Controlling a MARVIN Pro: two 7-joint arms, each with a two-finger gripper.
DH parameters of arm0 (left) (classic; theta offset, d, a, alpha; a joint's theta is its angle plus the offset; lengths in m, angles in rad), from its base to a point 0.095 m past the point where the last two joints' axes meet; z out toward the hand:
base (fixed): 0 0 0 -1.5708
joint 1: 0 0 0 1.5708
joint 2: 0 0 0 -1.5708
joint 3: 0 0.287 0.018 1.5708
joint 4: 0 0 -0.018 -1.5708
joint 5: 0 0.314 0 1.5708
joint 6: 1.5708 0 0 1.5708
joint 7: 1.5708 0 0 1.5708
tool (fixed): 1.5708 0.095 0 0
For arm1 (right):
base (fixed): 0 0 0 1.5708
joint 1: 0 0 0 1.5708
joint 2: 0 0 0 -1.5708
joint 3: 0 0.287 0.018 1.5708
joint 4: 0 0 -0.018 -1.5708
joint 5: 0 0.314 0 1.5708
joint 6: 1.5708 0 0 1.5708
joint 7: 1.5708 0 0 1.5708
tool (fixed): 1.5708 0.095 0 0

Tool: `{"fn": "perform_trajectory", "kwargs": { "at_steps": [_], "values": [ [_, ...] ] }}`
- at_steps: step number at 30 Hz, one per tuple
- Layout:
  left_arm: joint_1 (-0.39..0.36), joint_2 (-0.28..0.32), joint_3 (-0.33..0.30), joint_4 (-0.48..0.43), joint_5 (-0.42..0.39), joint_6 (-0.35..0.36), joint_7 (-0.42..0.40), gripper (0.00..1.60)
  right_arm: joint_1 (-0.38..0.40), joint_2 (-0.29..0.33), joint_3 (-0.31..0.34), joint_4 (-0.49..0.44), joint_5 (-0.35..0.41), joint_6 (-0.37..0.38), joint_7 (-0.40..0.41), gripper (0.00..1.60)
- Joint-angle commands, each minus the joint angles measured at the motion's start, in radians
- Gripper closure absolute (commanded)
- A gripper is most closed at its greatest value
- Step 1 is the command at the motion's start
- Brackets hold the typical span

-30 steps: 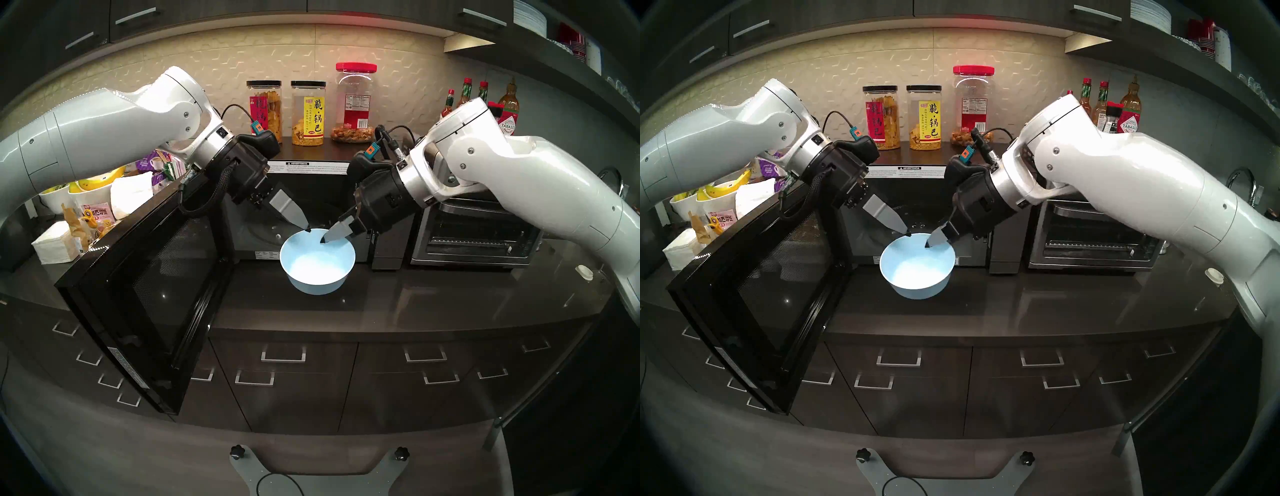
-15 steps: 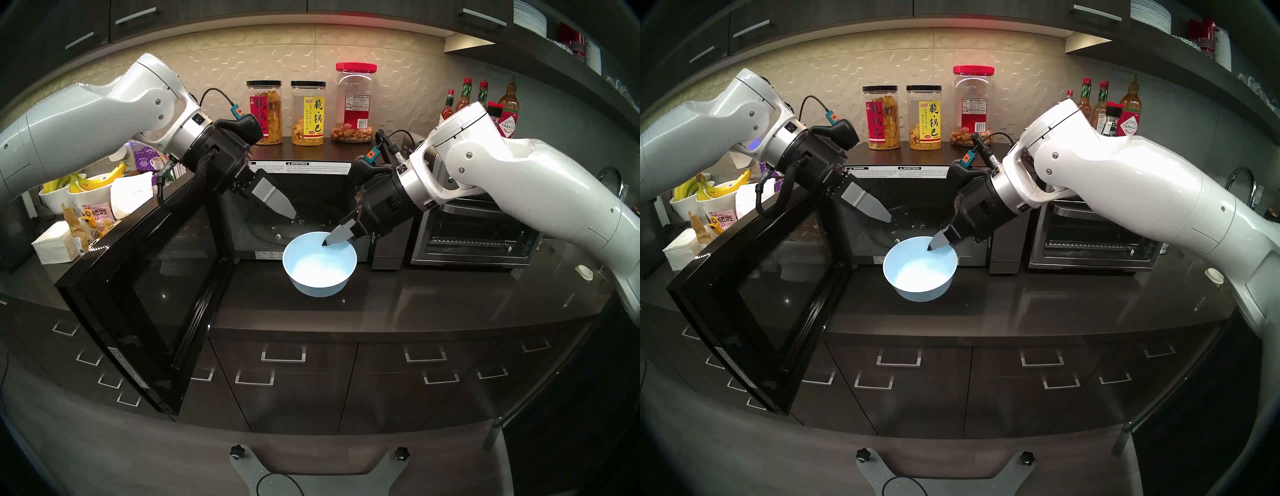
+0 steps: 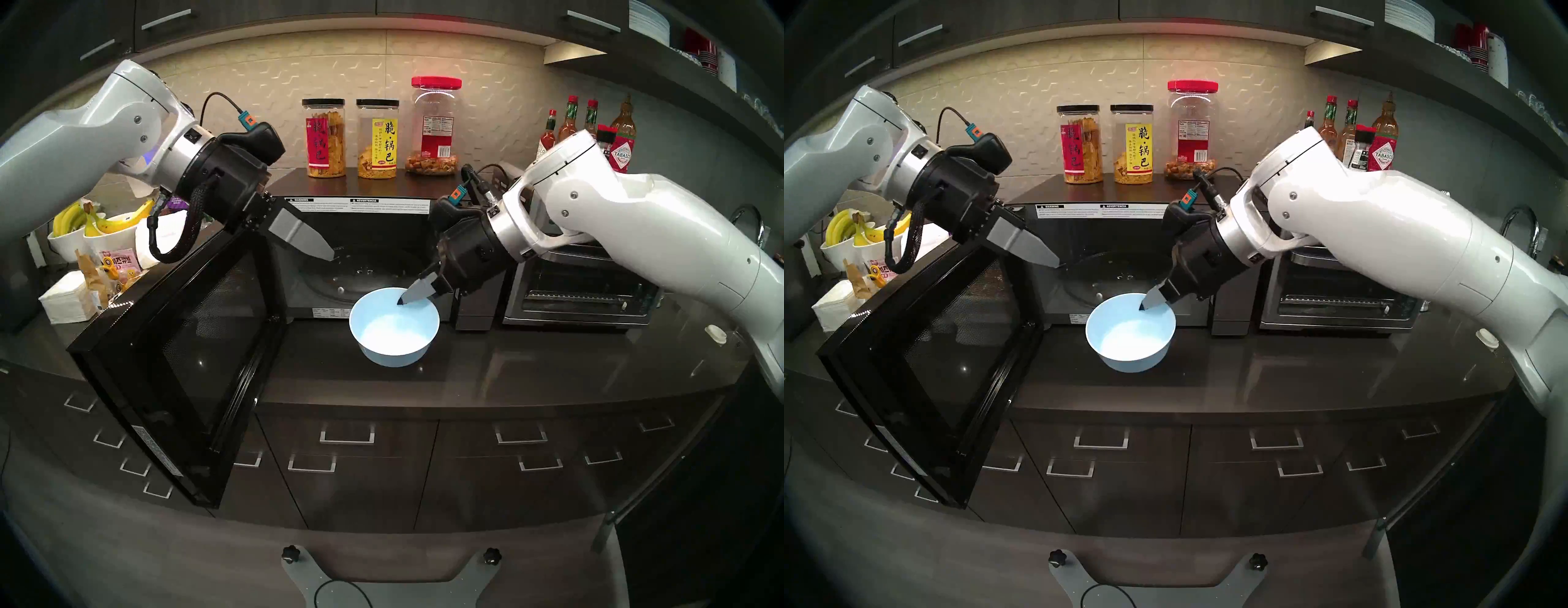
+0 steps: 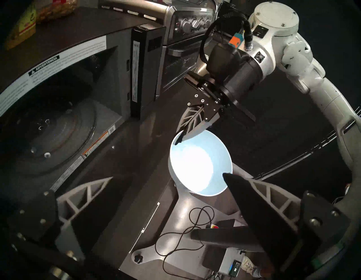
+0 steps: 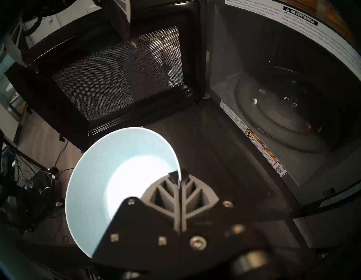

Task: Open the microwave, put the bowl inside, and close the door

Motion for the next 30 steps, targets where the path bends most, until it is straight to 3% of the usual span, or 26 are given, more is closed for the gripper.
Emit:
{"fn": "perform_trajectory", "kwargs": {
  "at_steps": [1,15,30],
  "values": [
    [-0.08,0.085,0.003,-0.047,-0.012,-0.002,-0.009,0.0,0.009,-0.002,0.01,0.006,-0.001,-0.005,0.0,1.6],
    [-0.146,0.146,0.054,-0.079,-0.023,-0.002,-0.066,0.0,0.005,-0.01,0.009,0.006,-0.005,-0.007,-0.003,1.6],
    [-0.255,0.187,0.138,-0.14,-0.025,-0.002,0.042,0.0,0.001,-0.015,0.009,-0.001,0.001,-0.006,-0.016,1.6]
  ]
}}
